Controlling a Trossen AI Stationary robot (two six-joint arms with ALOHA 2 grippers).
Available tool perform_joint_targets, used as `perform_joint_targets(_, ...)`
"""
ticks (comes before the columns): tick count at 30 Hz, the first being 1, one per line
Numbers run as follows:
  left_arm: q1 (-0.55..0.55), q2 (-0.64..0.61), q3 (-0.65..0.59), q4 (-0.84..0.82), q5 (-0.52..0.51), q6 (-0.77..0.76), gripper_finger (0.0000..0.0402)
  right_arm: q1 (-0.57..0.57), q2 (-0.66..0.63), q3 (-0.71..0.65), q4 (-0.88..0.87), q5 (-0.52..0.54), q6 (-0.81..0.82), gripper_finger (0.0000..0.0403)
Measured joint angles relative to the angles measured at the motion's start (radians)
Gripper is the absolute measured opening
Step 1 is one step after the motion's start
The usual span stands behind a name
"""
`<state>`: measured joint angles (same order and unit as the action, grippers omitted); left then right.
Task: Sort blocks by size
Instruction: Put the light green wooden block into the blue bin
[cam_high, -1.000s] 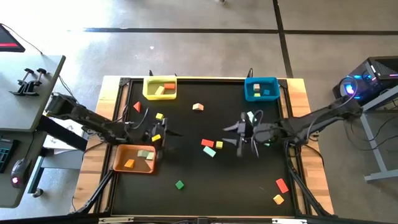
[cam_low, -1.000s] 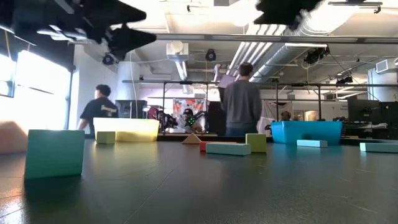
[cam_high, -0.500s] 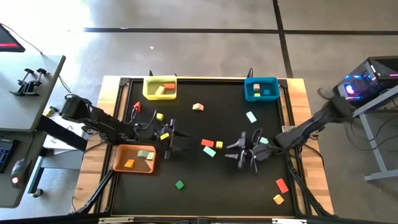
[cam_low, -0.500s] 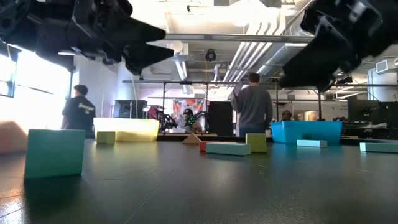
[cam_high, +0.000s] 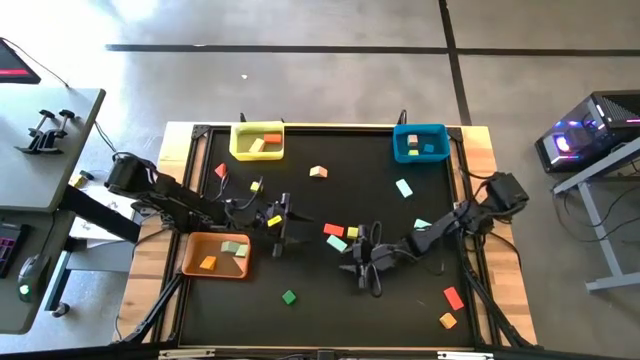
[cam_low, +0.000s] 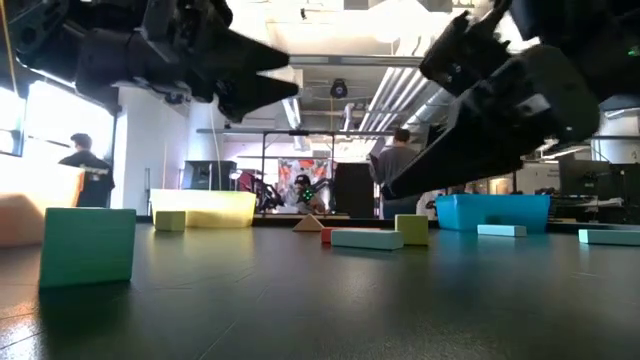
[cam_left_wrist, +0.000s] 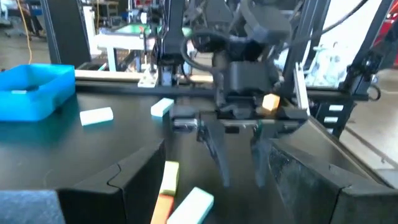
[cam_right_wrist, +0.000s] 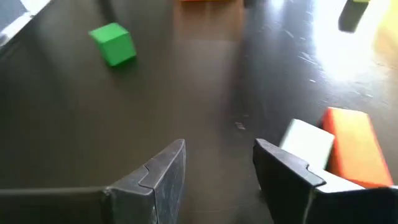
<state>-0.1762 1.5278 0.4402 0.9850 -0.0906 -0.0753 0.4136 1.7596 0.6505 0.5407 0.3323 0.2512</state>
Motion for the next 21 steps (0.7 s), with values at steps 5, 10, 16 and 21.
perform_joint_targets(5,-0.001,0.025,0.01,-0.003,0.0,0.0,0.0268,-0.035,0.006,-0.006,-0.015,-0.001,0.016,0.0186)
perform_joint_targets(10,-0.001,0.034,0.021,-0.009,0.001,-0.001,0.0268,-0.073,0.006,-0.006,-0.043,-0.02,0.034,0.0202)
perform_joint_targets(16,-0.001,0.031,0.02,-0.014,0.001,-0.007,0.0268,-0.101,0.013,-0.006,-0.063,-0.029,0.058,0.0242)
perform_joint_targets(21,-0.001,0.031,0.02,-0.015,0.001,-0.01,0.0268,-0.101,0.013,-0.006,-0.085,-0.029,0.016,0.0251)
